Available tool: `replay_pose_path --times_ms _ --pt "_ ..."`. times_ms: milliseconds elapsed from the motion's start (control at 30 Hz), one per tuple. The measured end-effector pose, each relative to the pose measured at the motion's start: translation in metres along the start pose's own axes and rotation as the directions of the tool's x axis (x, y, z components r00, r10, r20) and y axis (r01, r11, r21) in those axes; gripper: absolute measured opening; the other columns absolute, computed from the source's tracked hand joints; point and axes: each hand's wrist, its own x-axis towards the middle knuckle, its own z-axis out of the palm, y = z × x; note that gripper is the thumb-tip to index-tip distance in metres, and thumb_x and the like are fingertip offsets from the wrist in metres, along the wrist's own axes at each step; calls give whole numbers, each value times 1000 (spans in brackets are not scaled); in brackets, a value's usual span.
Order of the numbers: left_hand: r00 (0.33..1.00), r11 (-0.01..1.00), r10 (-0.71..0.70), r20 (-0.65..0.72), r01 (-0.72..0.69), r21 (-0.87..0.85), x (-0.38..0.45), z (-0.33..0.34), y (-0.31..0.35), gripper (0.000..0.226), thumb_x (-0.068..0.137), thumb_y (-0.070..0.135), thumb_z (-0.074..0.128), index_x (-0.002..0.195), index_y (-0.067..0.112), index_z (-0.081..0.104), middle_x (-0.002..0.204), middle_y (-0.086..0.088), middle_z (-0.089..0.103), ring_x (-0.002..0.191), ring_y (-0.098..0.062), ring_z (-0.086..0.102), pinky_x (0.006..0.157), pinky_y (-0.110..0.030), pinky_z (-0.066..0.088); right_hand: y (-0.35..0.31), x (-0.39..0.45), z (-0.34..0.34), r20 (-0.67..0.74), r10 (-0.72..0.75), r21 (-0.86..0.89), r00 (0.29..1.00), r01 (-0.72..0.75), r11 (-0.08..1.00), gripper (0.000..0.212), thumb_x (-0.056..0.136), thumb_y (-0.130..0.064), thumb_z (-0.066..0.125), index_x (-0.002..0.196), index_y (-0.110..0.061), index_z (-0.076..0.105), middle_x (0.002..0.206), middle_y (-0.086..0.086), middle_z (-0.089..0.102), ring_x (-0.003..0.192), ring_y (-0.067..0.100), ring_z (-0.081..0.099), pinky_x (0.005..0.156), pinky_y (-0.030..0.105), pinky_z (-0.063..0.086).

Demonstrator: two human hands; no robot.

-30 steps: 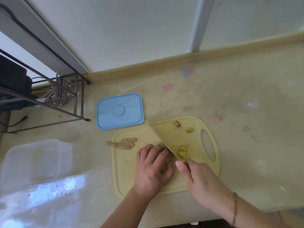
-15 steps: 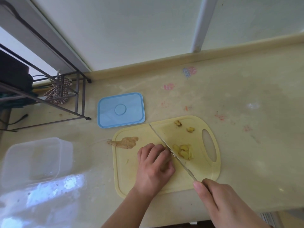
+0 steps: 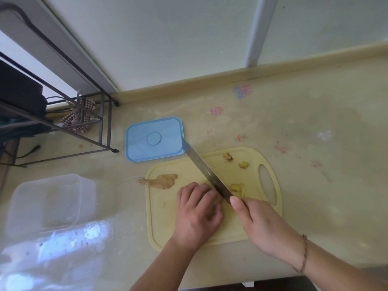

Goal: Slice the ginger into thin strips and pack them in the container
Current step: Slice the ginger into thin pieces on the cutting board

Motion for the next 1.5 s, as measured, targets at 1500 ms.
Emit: replay_pose_path --times_ms 1500 --pt "1000 1000 -1 -9 1 -21 -4 -1 -1 30 77 16 73 105 15 62 102 -4 64 100 -30 58 87 -46 46 5 -28 -1 -39 52 18 998 -51 999 62 85 -66 18 65 -15 47 51 3 46 48 11 44 52 28 36"
